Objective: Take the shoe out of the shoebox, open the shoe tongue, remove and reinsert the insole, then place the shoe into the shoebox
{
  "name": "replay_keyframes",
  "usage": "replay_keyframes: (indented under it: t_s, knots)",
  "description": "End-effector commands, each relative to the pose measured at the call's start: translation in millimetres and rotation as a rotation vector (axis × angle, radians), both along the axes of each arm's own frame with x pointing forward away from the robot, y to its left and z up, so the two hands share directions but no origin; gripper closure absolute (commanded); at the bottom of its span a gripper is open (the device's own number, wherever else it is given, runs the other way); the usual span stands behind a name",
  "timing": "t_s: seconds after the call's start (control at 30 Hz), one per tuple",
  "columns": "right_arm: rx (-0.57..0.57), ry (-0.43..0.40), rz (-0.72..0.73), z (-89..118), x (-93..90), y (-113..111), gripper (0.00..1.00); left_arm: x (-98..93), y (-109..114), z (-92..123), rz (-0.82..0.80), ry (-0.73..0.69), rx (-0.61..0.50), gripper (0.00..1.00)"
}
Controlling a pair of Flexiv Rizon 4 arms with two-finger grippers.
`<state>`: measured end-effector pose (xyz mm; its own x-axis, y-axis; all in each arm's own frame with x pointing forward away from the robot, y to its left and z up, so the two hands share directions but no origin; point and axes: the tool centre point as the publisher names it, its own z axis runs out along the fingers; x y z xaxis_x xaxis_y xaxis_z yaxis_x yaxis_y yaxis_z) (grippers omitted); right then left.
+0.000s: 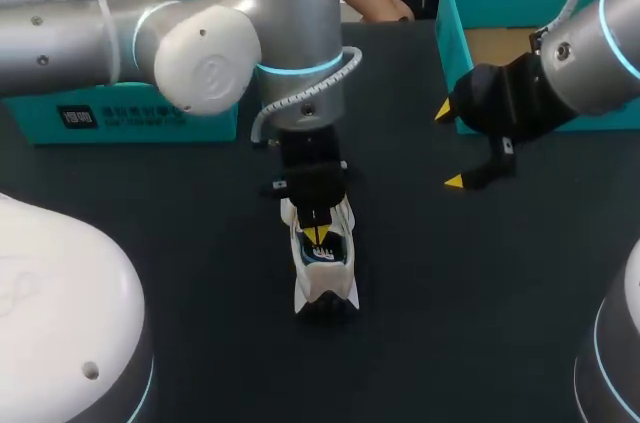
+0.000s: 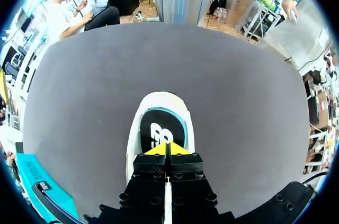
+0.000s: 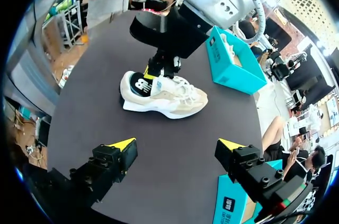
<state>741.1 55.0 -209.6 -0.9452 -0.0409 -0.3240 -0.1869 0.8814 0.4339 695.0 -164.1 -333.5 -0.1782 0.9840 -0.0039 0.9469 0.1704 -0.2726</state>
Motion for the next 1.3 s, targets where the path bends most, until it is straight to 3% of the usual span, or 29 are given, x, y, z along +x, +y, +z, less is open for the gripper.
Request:
replay_keyframes:
  t_s: [0.03, 0.47, 0.77, 0.87, 1.3]
  knots:
    - [-0.001, -0.002, -0.002, -1, -0.7, 0, 0.0, -5.1, -10, -15, -0.001, -0.011, 0.007, 1.0]
    - [-0.001, -0.002, -0.002, -1, -0.7, 0, 0.0, -7.9, -9, -52, 0.051, -0.048, 0.046, 1.0]
    - [-0.001, -0.002, -0.002, -1, -0.7, 0, 0.0, -16.9, 2, -14, 0.044, -0.045, 0.018, 1.0]
    - [-0.001, -0.002, -0.002, -1, -0.7, 0, 0.0, -22.7, 4, -11, 0.026, -0.03, 0.03, 1.0]
    - [-0.001, -0.002, -0.002, -1, -0.7, 0, 0.0, -31.1, -3, -56, -0.003, -0.015, 0.093, 1.0]
